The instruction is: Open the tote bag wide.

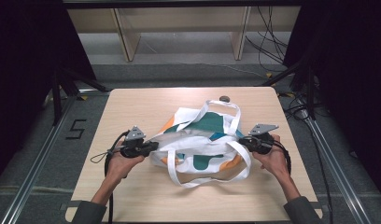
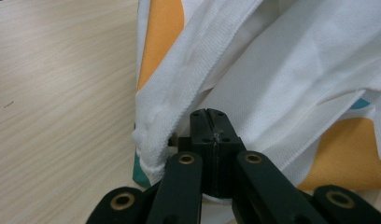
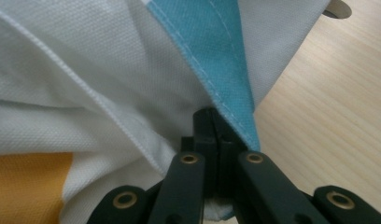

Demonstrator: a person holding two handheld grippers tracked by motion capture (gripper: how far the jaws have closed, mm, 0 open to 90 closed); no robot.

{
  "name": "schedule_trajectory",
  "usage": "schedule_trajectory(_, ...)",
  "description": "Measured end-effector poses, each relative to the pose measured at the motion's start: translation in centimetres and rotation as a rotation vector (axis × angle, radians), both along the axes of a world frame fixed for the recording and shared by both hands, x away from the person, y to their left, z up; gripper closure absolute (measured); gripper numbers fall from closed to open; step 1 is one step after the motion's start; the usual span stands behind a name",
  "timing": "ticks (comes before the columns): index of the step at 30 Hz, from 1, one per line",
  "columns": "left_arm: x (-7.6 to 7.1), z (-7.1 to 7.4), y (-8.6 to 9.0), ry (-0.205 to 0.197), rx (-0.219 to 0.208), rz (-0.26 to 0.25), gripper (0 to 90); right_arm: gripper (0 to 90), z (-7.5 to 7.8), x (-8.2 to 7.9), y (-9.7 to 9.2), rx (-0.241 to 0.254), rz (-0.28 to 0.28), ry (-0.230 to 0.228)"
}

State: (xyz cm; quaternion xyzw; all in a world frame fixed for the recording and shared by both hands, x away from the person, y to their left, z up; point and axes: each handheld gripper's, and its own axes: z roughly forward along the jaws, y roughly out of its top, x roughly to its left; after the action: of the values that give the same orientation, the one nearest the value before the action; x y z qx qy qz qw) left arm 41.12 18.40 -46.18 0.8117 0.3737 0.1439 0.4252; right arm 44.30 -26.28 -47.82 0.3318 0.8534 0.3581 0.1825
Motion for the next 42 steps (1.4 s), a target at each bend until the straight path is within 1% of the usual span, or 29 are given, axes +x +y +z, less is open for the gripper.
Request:
schedule_trajectory(2,0.0,0.2,-0.2,0.006,0.007,0.005,89.7,90.0,0.3,-0.1,0.2,-0.016,0.0,0.002)
schedule_trajectory(3,0.0,0.2,-0.2,0.006,0.007,0.005,89.6,90.0,0.6,-0.2,0.2,-0.011,-0.021,0.025)
schedule_trajectory(4,0.1,0.5,-0.1,0.009,0.018,-0.011,89.5,90.0,0.9,-0.1,0.1,-0.004,-0.01,0.001)
schedule_trajectory(5,0.0,0.6,-0.1,0.011,-0.005,-0.002,88.6,90.0,1.4,-0.1,0.0,-0.001,-0.008,-0.018)
schedule_trajectory(7,0.0,1.3,0.0,0.005,-0.016,-0.008,87.2,90.0,2.0,-0.2,-0.1,0.01,-0.006,-0.03)
schedule_trajectory(8,0.0,2.2,-0.3,-0.018,-0.048,-0.011,86.9,90.0,3.6,-0.6,-0.1,0.052,-0.002,-0.072)
schedule_trajectory(9,0.0,2.2,-0.3,-0.018,-0.048,-0.011,86.9,90.0,4.5,-0.7,-0.1,0.077,0.012,-0.106)
schedule_trajectory(10,0.1,3.5,-0.9,-0.041,-0.061,-0.027,86.6,90.0,5.5,-0.9,0.1,0.107,0.013,-0.126)
schedule_trajectory(11,0.1,3.5,-0.9,-0.041,-0.061,-0.027,86.7,90.0,6.3,-1.0,0.4,0.122,0.029,-0.143)
schedule_trajectory(12,0.4,4.6,-1.9,-0.061,-0.059,-0.043,86.6,90.0,7.1,-1.2,0.8,0.137,0.046,-0.157)
schedule_trajectory(14,1.2,5.4,-3.0,-0.068,-0.053,-0.055,86.7,90.0,8.4,-1.6,2.2,0.164,0.076,-0.167)
schedule_trajectory(15,1.6,5.7,-3.4,-0.064,-0.027,-0.073,87.1,90.0,8.8,-1.6,3.0,0.161,0.101,-0.174)
schedule_trajectory(16,2.1,5.9,-4.1,-0.063,-0.032,-0.069,87.1,90.0,9.0,-1.8,3.9,0.167,0.127,-0.17)
schedule_trajectory(17,2.6,6.0,-4.5,-0.053,-0.007,-0.098,87.2,90.0,9.0,-2.0,5.0,0.163,0.143,-0.157)
schedule_trajectory(18,3.0,6.0,-5.1,-0.039,-0.012,-0.096,87.2,90.0,9.0,-2.0,5.8,0.132,0.185,-0.141)
schedule_trajectory(19,3.0,6.0,-5.1,-0.039,-0.012,-0.096,87.1,90.0,9.0,-2.0,5.8,0.132,0.185,-0.141)
schedule_trajectory(20,3.9,5.9,-6.0,-0.016,0.01,-0.099,87.0,90.0,8.5,-2.0,7.4,0.113,0.218,-0.127)
schedule_trajectory(21,3.9,5.9,-6.0,-0.016,0.01,-0.099,87.0,90.0,8.5,-2.0,7.4,0.113,0.218,-0.127)
schedule_trajectory(22,4.9,5.7,-6.7,0.0,0.027,-0.1,86.9,90.0,8.0,-2.1,8.4,0.075,0.223,-0.097)
schedule_trajectory(26,7.3,5.3,-7.5,0.043,0.043,-0.074,87.3,90.0,7.0,-2.4,9.4,0.016,0.308,-0.045)
schedule_trajectory(27,7.3,5.3,-7.5,0.043,0.043,-0.074,87.3,90.0,7.0,-2.4,9.4,0.016,0.308,-0.045)
schedule_trajectory(28,8.7,5.0,-7.4,0.07,0.059,-0.043,87.5,90.0,6.5,-3.2,9.5,-0.01,0.31,0.001)
schedule_trajectory(30,9.2,4.8,-7.4,0.085,0.059,-0.023,87.5,90.0,6.1,-3.5,9.6,-0.002,0.322,0.0)
schedule_trajectory(31,10.1,4.4,-7.1,0.113,0.049,0.001,87.4,90.0,5.8,-4.2,9.3,-0.006,0.345,0.031)
schedule_trajectory(34,11.1,4.0,-6.8,0.128,0.052,0.031,87.7,90.0,5.1,-5.1,9.2,-0.008,0.373,0.065)
schedule_trajectory(36,11.5,3.8,-6.7,0.131,0.072,0.052,89.3,90.0,4.5,-5.7,9.2,-0.019,0.369,0.084)
schedule_trajectory(37,11.7,3.7,-6.5,0.139,0.069,0.061,89.3,90.0,4.2,-5.6,9.3,-0.03,0.403,0.054)
schedule_trajectory(38,11.9,3.6,-6.3,0.146,0.065,0.062,89.3,90.0,4.0,-6.0,9.3,-0.026,0.39,0.086)
schedule_trajectory(42,12.7,3.0,-5.5,0.176,0.046,0.088,89.6,90.0,3.3,-6.8,9.3,-0.038,0.387,0.103)
